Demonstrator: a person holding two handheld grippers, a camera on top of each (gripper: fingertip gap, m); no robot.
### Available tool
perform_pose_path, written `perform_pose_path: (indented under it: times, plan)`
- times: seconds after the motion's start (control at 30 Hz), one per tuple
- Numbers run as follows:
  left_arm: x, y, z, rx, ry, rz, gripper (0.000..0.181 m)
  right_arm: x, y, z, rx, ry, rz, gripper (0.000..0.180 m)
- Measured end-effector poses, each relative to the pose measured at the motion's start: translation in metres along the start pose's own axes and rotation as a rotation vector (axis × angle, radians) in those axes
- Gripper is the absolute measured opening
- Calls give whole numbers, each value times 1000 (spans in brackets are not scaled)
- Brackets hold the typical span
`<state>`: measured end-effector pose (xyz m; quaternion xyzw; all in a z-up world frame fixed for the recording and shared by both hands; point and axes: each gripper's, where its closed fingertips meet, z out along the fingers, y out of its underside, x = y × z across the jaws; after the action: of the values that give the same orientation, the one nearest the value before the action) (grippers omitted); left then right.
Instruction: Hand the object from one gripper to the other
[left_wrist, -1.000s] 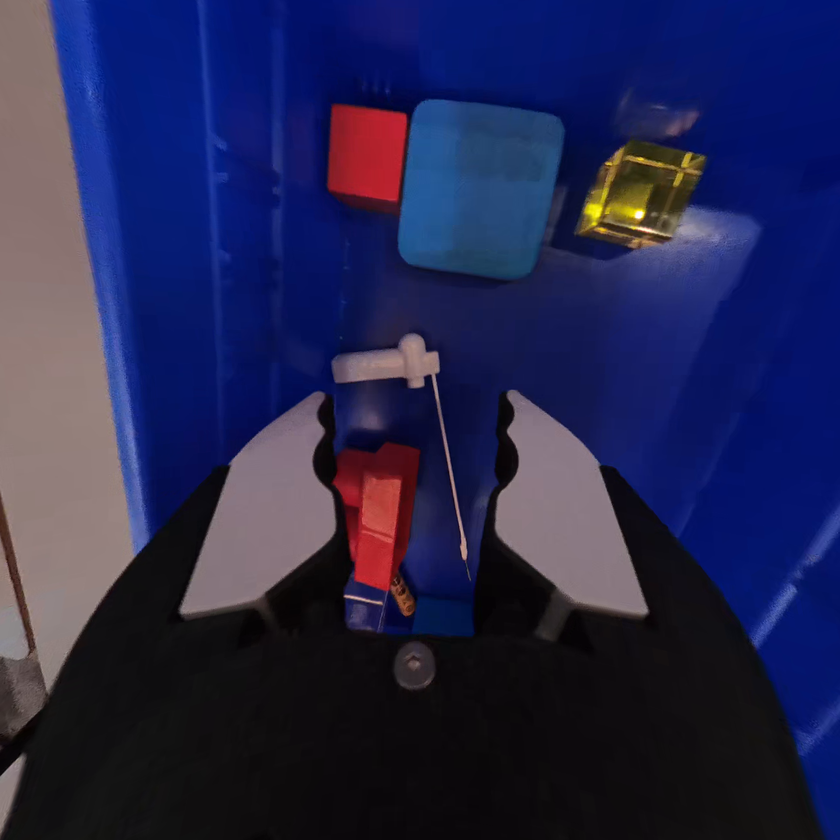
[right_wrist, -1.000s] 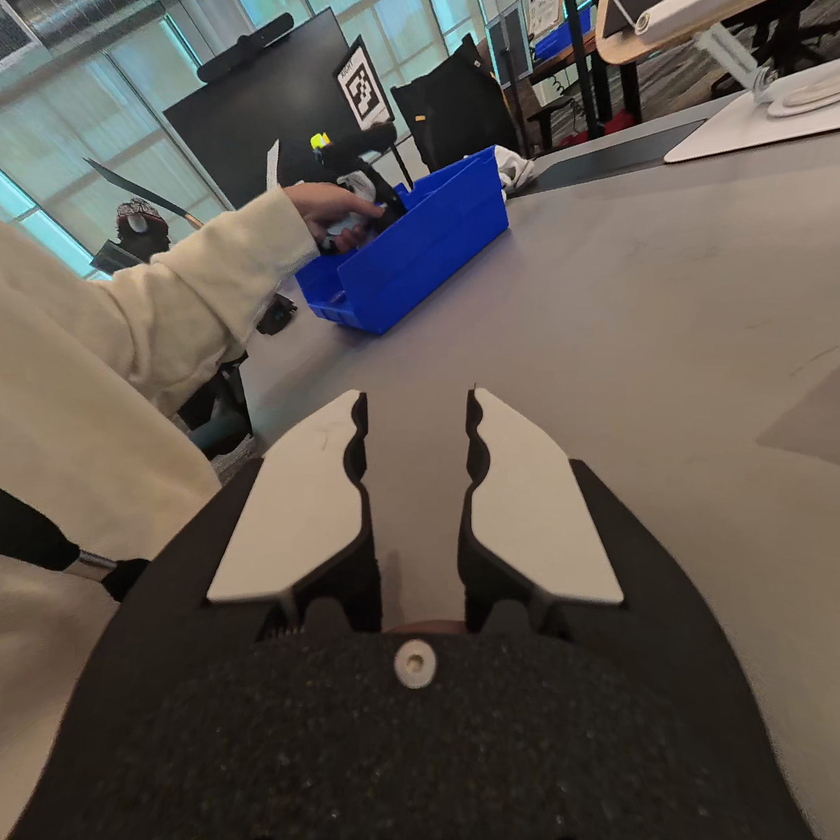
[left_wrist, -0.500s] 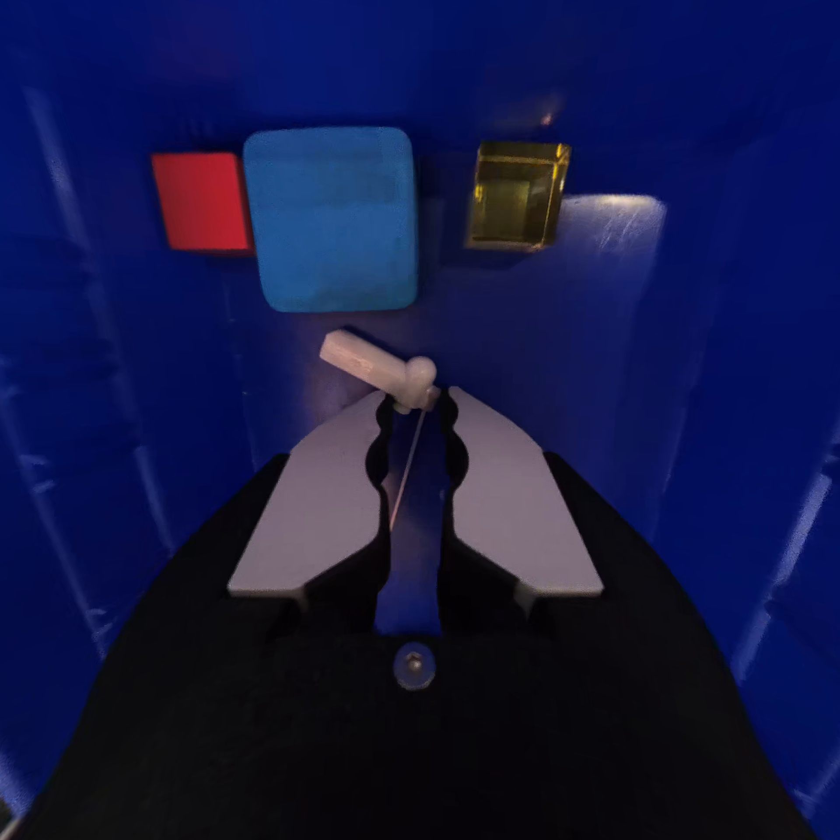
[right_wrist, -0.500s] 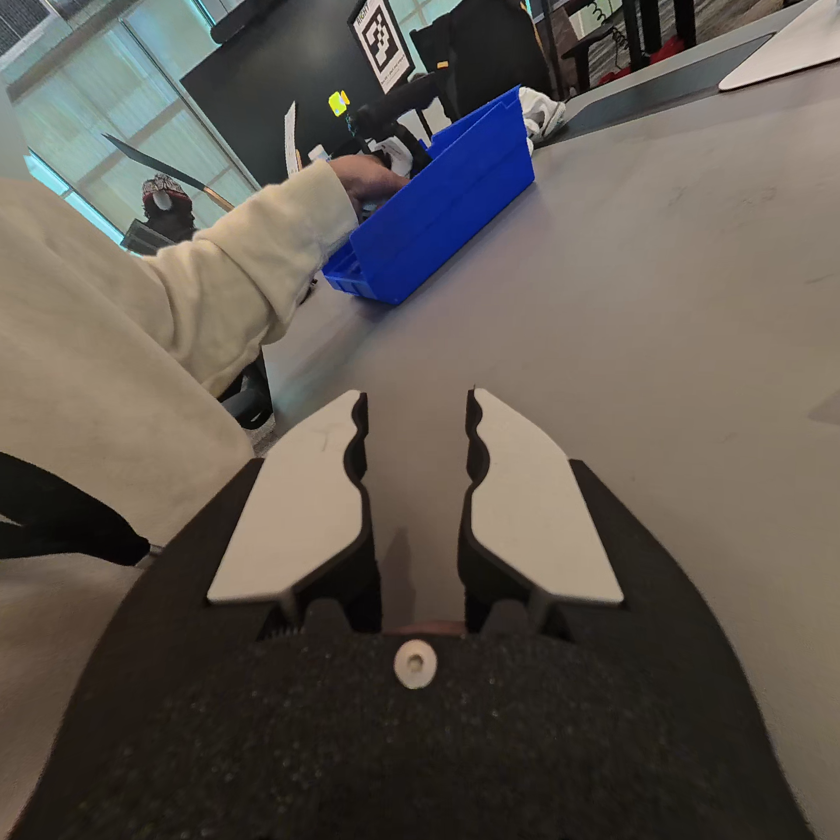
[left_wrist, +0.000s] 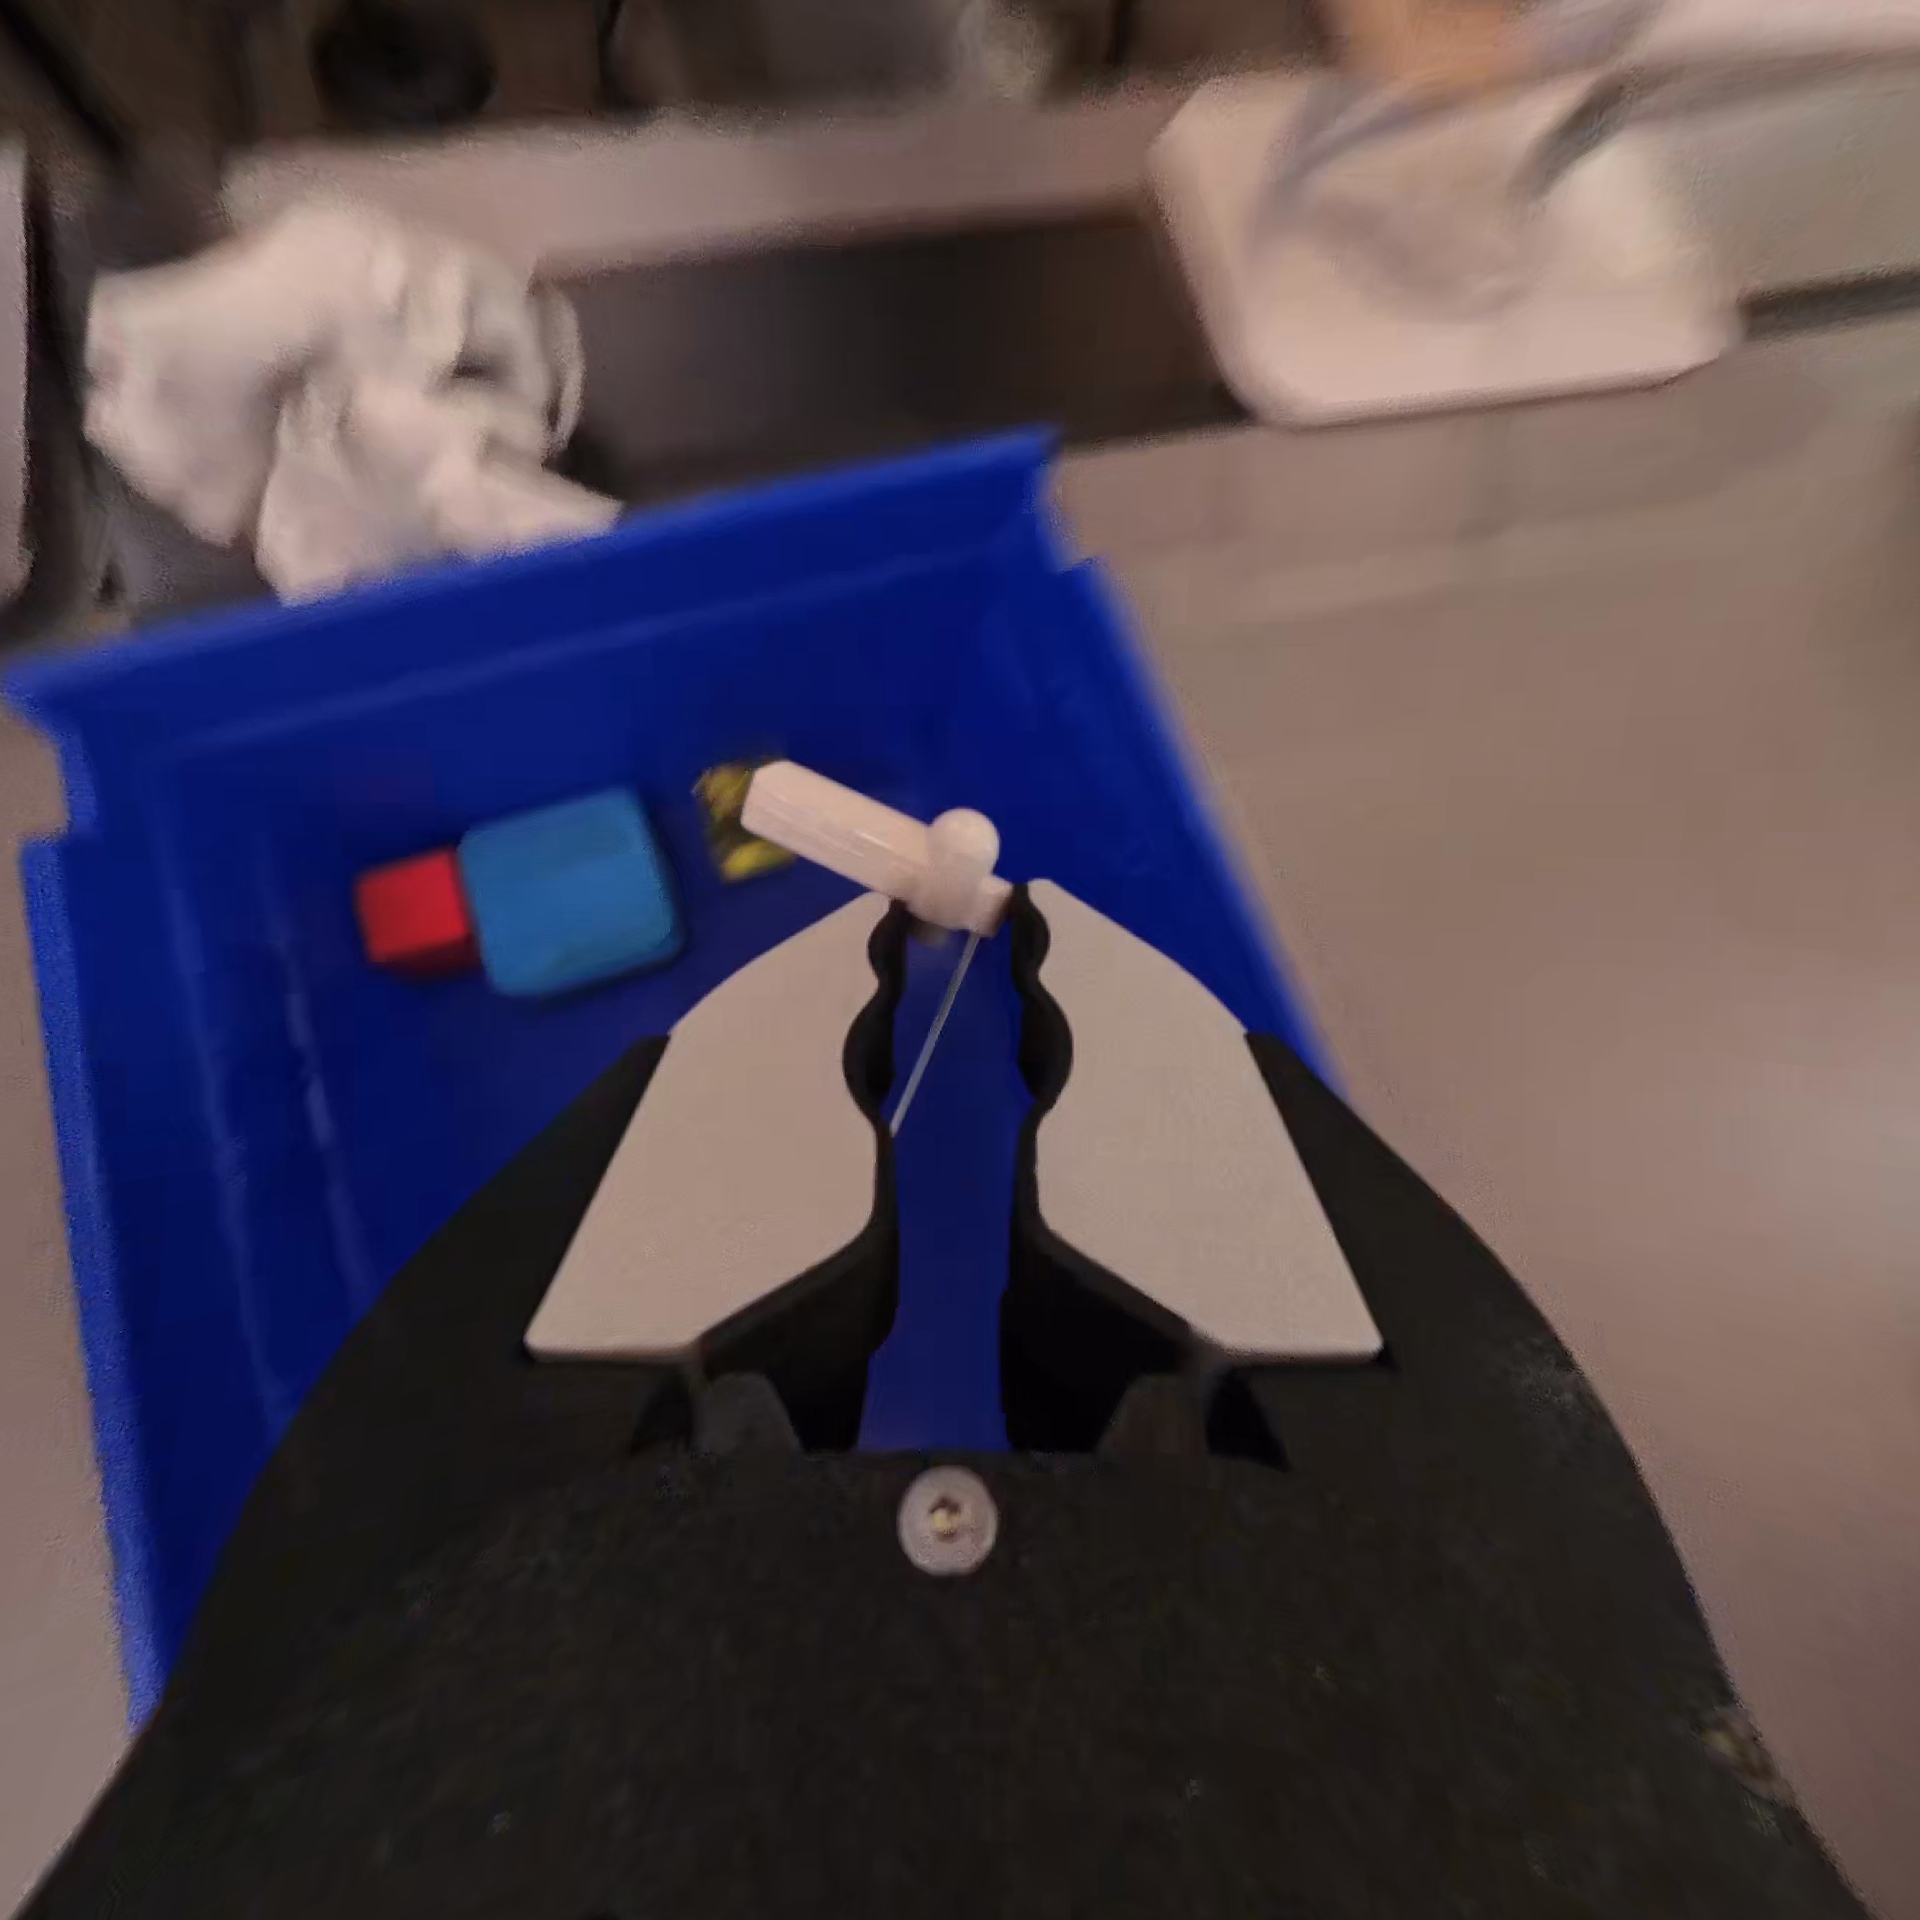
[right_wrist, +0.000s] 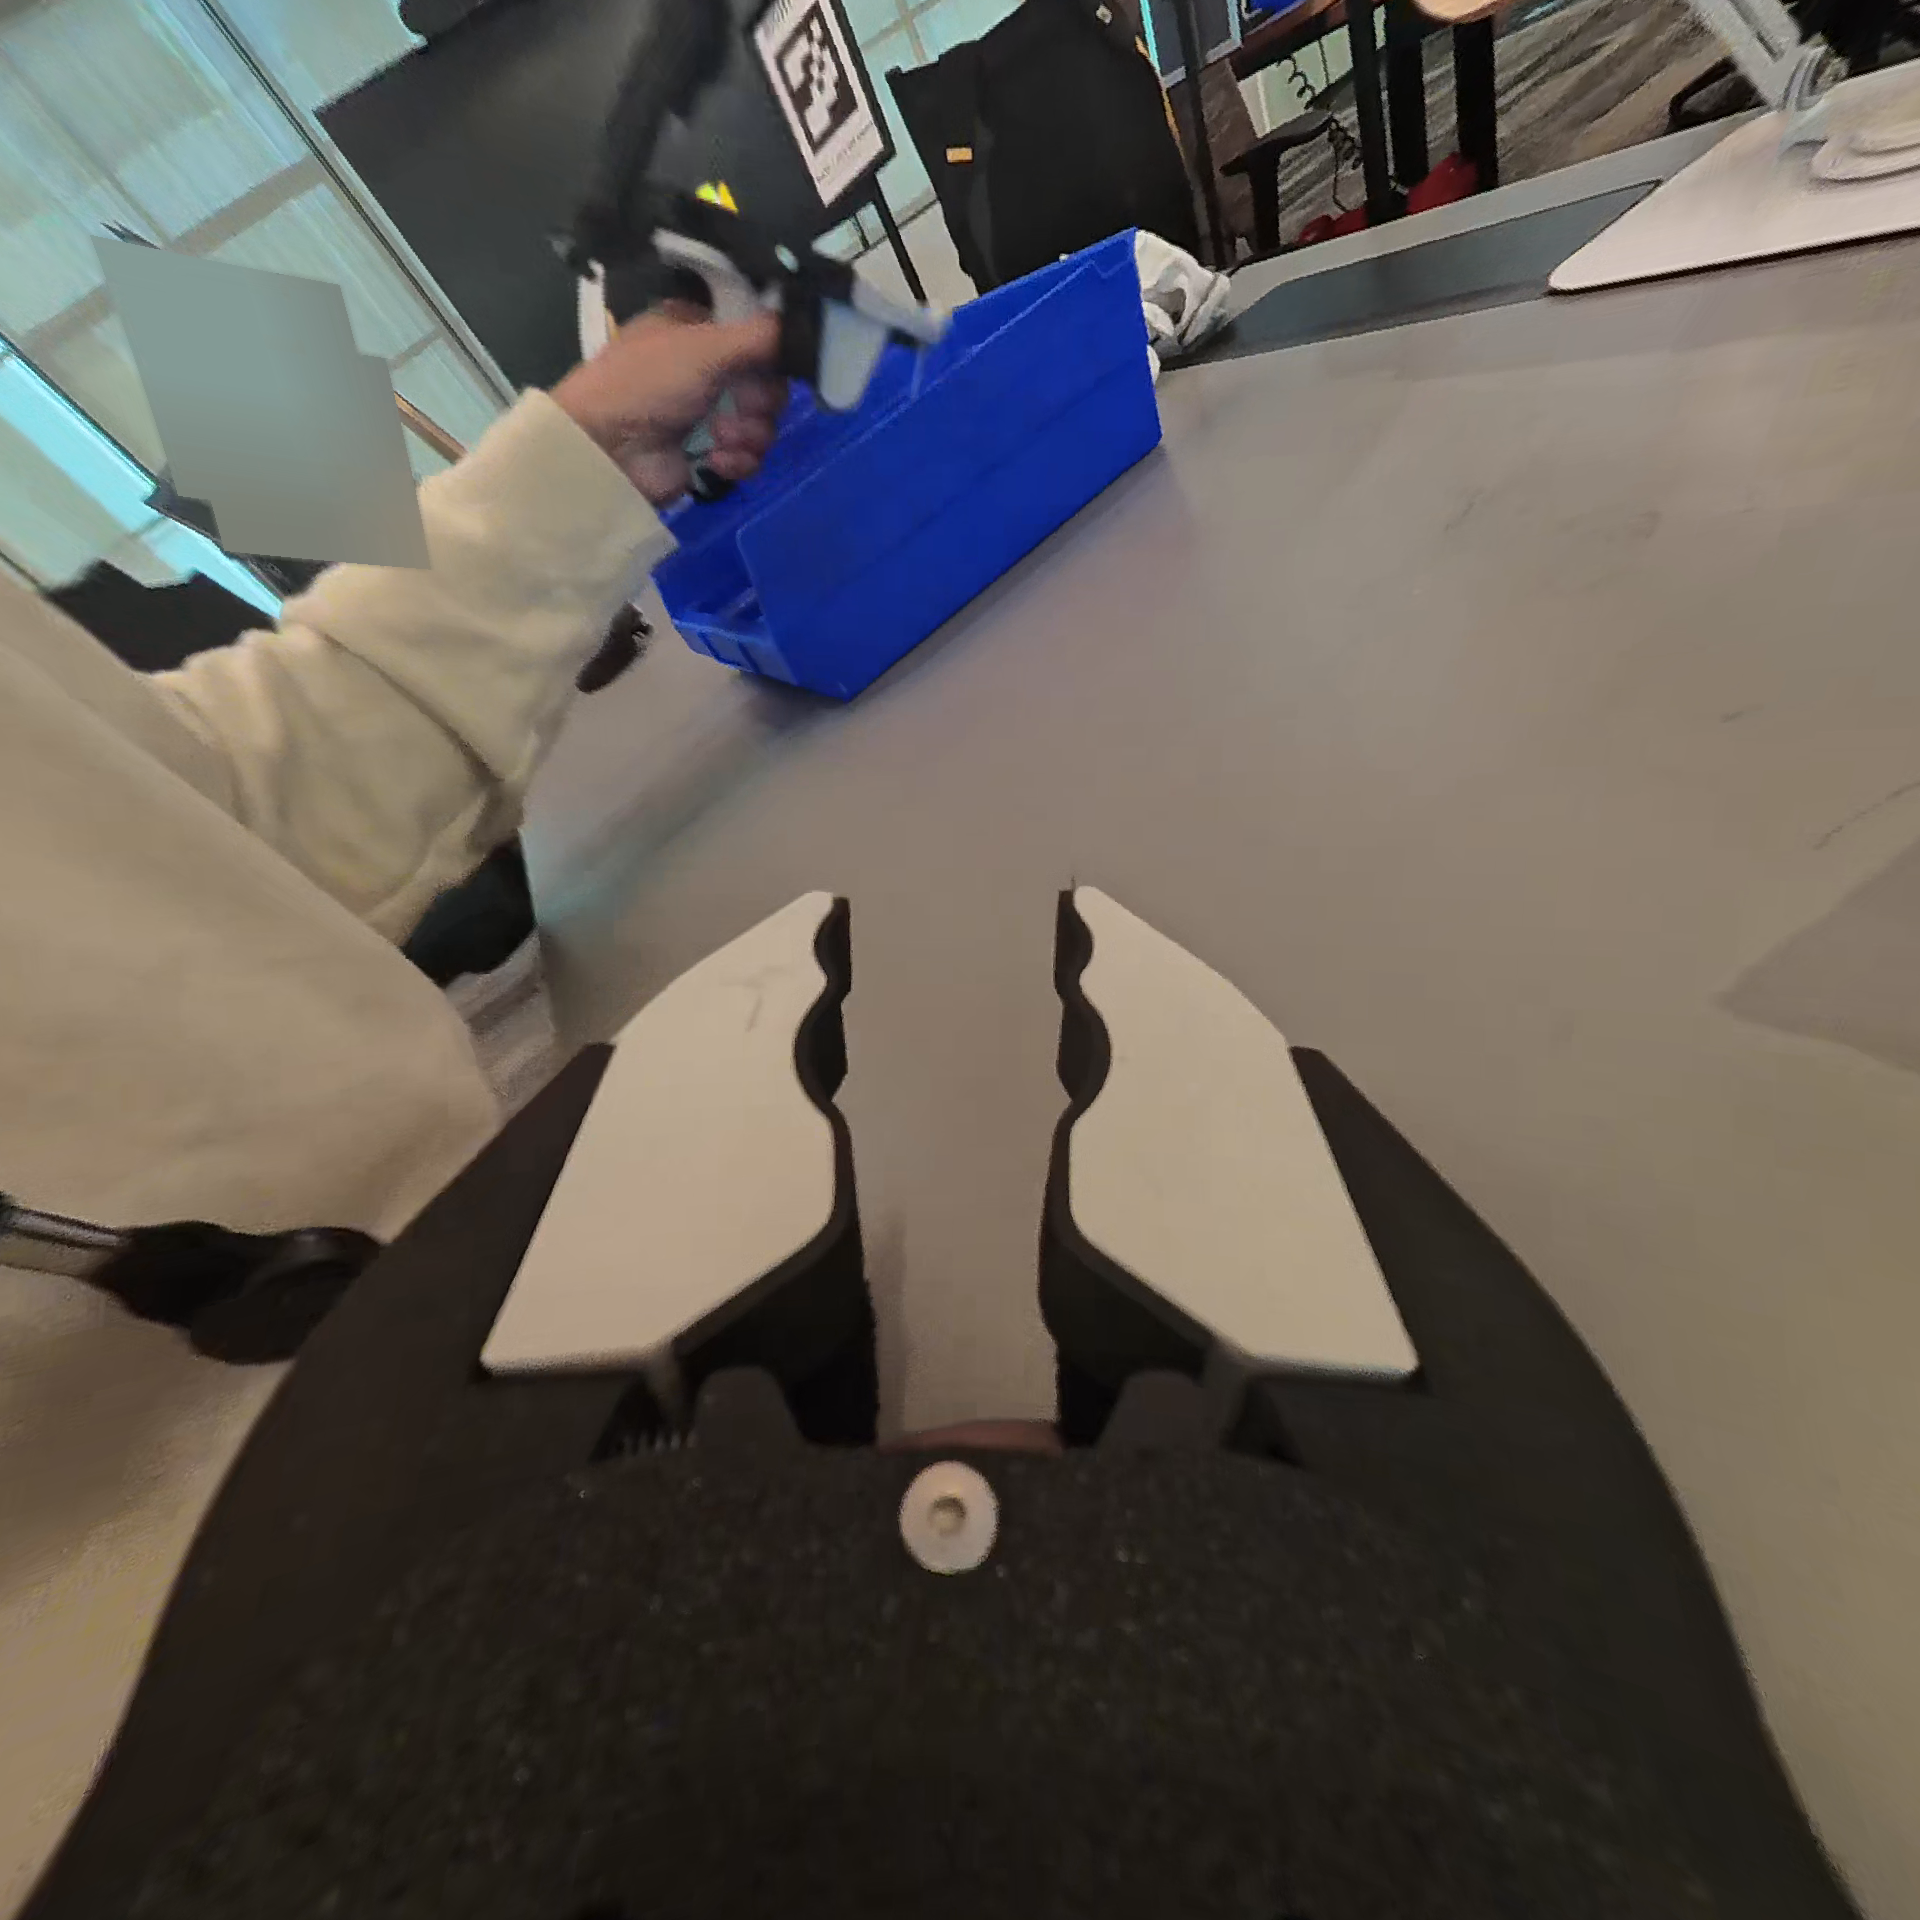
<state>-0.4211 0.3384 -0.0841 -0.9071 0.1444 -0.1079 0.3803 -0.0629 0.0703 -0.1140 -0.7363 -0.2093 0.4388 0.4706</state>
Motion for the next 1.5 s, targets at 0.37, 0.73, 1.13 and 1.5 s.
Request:
perform_pose_path:
  times: [0.37, 0.73, 1.13, 1.5]
  plan:
    - [140, -61, -113, 592, 318, 147, 19, 7, -42, 45, 110, -5, -25, 39]
    - [250, -16, -62, 429, 59, 797, 19, -15, -160, 164, -272, -234, 57, 50]
    - [270, 4, -44, 371, -15, 916, 19, -4, -146, 176, -301, -292, 154, 12]
    - [272, 47, -16, 318, 210, 378, 28, 70, -160, 137, -56, 69, -77, 12]
